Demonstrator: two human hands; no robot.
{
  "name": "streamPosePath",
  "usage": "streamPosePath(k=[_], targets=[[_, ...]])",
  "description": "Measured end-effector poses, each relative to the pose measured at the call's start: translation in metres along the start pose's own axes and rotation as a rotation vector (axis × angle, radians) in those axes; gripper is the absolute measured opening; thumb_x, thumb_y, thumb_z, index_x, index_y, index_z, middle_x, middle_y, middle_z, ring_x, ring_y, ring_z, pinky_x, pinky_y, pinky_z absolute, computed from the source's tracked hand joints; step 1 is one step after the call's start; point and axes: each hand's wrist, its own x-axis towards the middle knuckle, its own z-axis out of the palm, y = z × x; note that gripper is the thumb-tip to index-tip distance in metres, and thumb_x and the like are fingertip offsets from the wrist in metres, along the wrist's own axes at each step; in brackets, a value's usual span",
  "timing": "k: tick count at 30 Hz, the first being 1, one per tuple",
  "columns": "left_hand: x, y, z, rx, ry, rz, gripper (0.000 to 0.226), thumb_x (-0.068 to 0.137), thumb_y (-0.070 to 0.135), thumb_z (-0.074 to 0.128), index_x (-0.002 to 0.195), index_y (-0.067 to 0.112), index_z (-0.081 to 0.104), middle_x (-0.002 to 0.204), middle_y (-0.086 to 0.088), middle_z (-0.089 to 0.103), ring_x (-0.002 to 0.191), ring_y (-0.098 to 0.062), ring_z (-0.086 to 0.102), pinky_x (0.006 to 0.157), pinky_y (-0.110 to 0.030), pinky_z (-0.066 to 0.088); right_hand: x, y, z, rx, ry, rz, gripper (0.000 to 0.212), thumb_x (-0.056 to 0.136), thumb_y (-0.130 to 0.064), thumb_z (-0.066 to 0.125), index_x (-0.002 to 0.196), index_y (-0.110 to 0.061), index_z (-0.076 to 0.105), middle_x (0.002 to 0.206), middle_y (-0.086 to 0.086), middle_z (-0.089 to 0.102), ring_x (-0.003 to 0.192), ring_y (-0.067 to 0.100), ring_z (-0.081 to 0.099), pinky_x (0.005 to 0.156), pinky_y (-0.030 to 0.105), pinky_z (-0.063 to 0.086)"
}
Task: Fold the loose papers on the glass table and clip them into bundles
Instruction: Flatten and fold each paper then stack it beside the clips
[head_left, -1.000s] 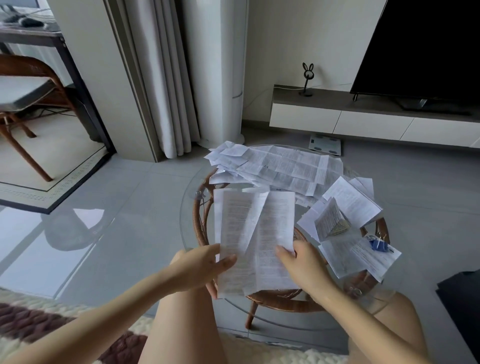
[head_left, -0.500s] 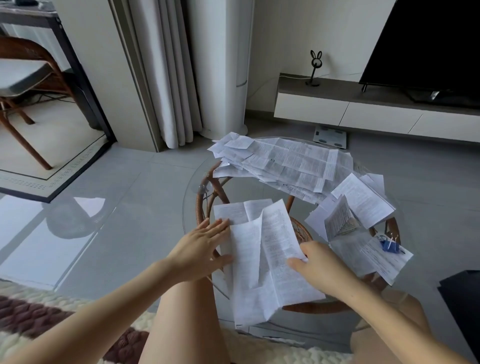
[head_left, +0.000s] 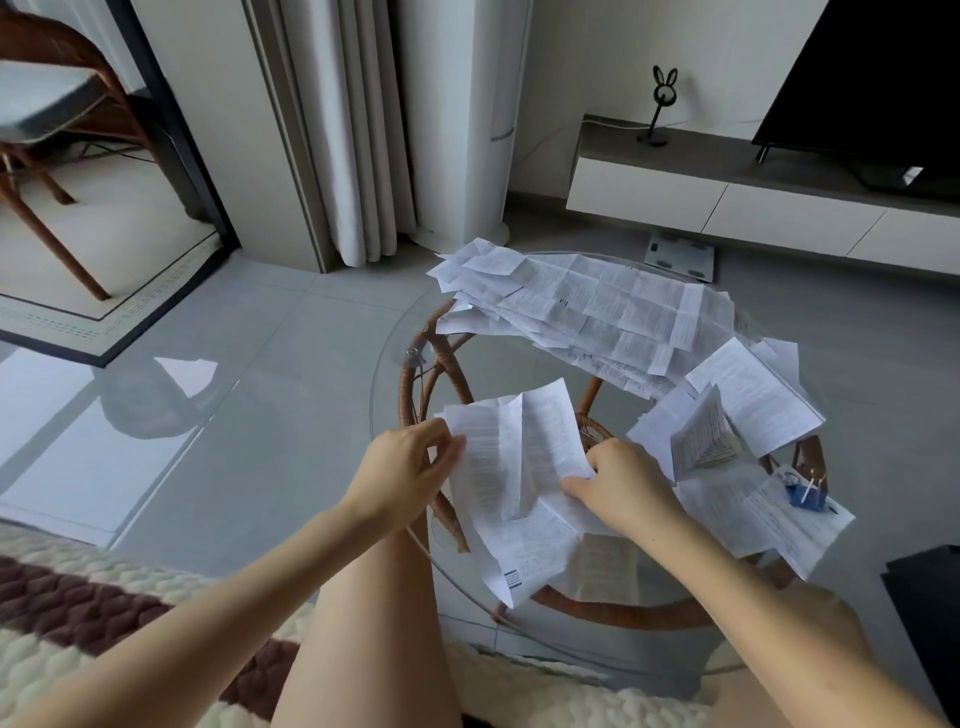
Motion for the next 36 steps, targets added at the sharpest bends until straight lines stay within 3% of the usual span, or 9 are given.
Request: streamPosePath(k=[7,11,15,19,21,25,29,33,36], targets=[[-0.037,0.034,-0.003,0.118,0.135,-0.044,0.041,0.093,0.058,0.034,0.060,0.034,0.036,0.070,0.013,0.043,0.064,-0.009,0.044,0.056,-0.026,0.037,0.001,0.003,0.003,0.020,0.035,-0.007,0.054,0.083,-0.030,0.068,0.052,-0.016,0.026,0.051,-0.002,0.024,0.048,0.013,0.024,0.050,0.028,0.023],[-0.053,0.042,-0.007,-0.292,-0.047,-0.123,0.042,0.087,0.065,0.048,0.057,0.035,0.051,0.060,0.019,0.055,0.059,-0.003,0.051,0.057,-0.015,0.036,0.006,0.010,0.011,0.234,0.121,0.064,0.043,0.084,-0.032,0.065,0.057,-0.004,0.046,0.054,0.008,0.045,0.051,0.018,0.039,0.051,0.030,0.030],[-0.063,0.034,-0.006,-0.510,-0.020,-0.294,0.047,0.070,0.074,0.060,0.081,0.029,0.067,0.081,0.014,0.066,0.075,-0.007,0.065,0.071,-0.034,0.056,0.008,0.007,0.014,0.447,0.152,0.123,0.043,0.084,-0.033,0.064,0.074,0.009,0.059,0.062,0.017,0.057,0.055,0.020,0.045,0.053,0.028,0.034],[-0.083,0.034,-0.005,-0.455,0.123,-0.237,0.037,0.068,0.043,0.081,0.094,0.042,0.054,0.097,0.001,0.063,0.085,0.000,0.062,0.071,-0.012,0.046,0.003,0.001,0.012,0.628,0.145,0.178,0.046,0.088,-0.022,0.065,0.049,-0.011,0.043,0.040,-0.012,0.041,0.047,0.014,0.039,0.050,0.026,0.030],[-0.083,0.034,-0.002,-0.376,0.174,-0.213,0.048,0.072,0.021,0.081,0.097,0.047,0.049,0.094,-0.002,0.064,0.081,0.005,0.062,0.068,-0.006,0.041,0.003,-0.002,0.012,0.725,0.098,0.193,0.034,0.089,-0.023,0.065,0.060,-0.007,0.059,0.055,-0.004,0.059,0.057,0.019,0.055,0.056,0.028,0.040],[-0.078,0.030,0.001,-0.218,0.225,-0.112,0.061,0.078,0.025,0.076,0.105,0.066,0.040,0.086,0.017,0.067,0.083,-0.010,0.064,0.076,-0.027,0.047,-0.013,-0.005,0.001,0.861,0.051,0.196,0.046,0.092,-0.042,0.056,0.060,-0.018,0.033,0.056,-0.003,0.033,0.055,0.015,0.034,0.056,0.028,0.027],[-0.067,0.029,0.001,-0.293,0.208,-0.090,0.054,0.084,0.021,0.071,0.104,0.062,0.043,0.087,0.022,0.065,0.079,-0.008,0.064,0.073,-0.032,0.052,-0.052,0.004,-0.008,1.090,-0.090,0.037,0.020,0.081,-0.041,0.067,0.094,-0.028,0.060,0.081,-0.029,0.066,0.082,-0.011,0.060,0.076,0.010,0.044],[-0.061,0.023,0.003,-0.383,0.192,-0.108,0.038,0.087,0.017,0.066,0.105,0.046,0.047,0.080,0.013,0.066,0.069,-0.009,0.062,0.065,-0.027,0.050,-0.062,0.015,0.004,1.149,-0.157,0.002,0.098,0.061,-0.030,0.081,0.144,-0.030,0.028,0.102,0.001,0.073,0.103,0.015,0.066,0.100,0.040,0.044],[-0.058,0.024,0.002,-0.391,0.182,-0.102,0.031,0.088,0.013,0.065,0.107,0.032,0.050,0.076,0.012,0.063,0.066,-0.009,0.060,0.063,-0.024,0.049,-0.060,0.015,0.014,1.006,-0.068,0.014,0.103,0.072,-0.016,0.079,0.150,-0.029,0.013,0.091,0.009,0.074,0.094,0.020,0.069,0.096,0.045,0.048]])
